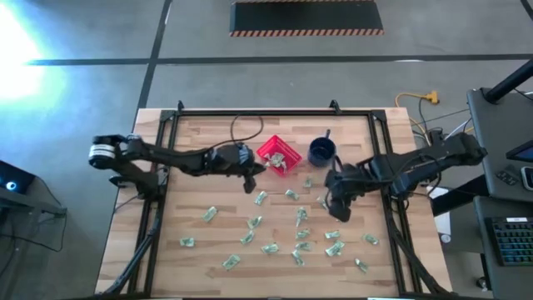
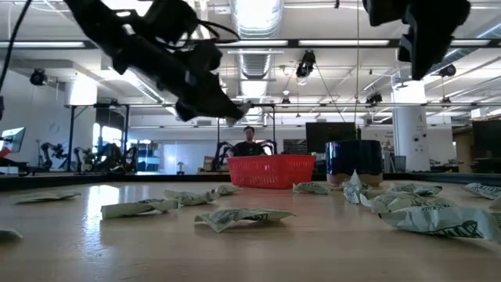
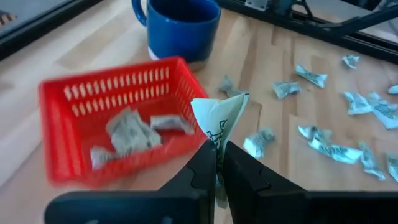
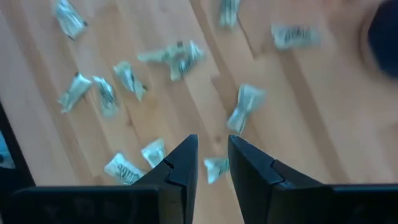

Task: Pick and place Stevia / Truvia into bins
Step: Put the stevia packet into the red basket

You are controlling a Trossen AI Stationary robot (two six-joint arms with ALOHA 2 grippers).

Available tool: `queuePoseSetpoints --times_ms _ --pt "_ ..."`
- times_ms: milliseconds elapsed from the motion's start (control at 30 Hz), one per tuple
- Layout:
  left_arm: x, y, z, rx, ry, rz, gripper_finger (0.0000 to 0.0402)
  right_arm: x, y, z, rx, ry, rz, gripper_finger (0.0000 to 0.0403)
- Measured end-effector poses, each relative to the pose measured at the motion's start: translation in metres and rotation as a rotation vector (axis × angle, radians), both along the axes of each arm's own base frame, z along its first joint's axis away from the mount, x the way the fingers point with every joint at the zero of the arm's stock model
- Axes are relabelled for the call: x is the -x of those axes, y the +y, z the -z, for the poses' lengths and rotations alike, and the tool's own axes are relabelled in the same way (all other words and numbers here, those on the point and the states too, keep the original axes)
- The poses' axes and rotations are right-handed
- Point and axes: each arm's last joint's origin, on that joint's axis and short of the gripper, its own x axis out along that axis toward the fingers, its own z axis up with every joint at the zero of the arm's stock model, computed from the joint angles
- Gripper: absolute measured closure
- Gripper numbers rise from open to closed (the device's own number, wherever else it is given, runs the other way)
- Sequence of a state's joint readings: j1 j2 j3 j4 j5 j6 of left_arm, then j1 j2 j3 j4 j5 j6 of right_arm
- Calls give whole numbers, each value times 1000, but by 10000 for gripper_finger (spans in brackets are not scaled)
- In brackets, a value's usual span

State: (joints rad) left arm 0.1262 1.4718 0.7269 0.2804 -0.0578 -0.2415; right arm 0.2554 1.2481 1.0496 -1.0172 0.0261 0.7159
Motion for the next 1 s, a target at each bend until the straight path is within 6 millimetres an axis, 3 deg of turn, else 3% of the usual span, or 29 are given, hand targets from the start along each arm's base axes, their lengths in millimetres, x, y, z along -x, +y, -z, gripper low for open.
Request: queuePoseSetpoints --times_ms 233,433,633,1000 --pt "-47 19 -7 -78 17 19 394 12 17 18 -43 74 103 330" --pt "-75 43 -3 -66 191 -9 393 23 31 31 -56 122 176 327" --pt "-85 61 3 -36 366 -29 356 32 45 37 -38 125 227 324" --pt "-81 60 -14 -27 353 -9 257 35 49 41 131 -33 288 333"
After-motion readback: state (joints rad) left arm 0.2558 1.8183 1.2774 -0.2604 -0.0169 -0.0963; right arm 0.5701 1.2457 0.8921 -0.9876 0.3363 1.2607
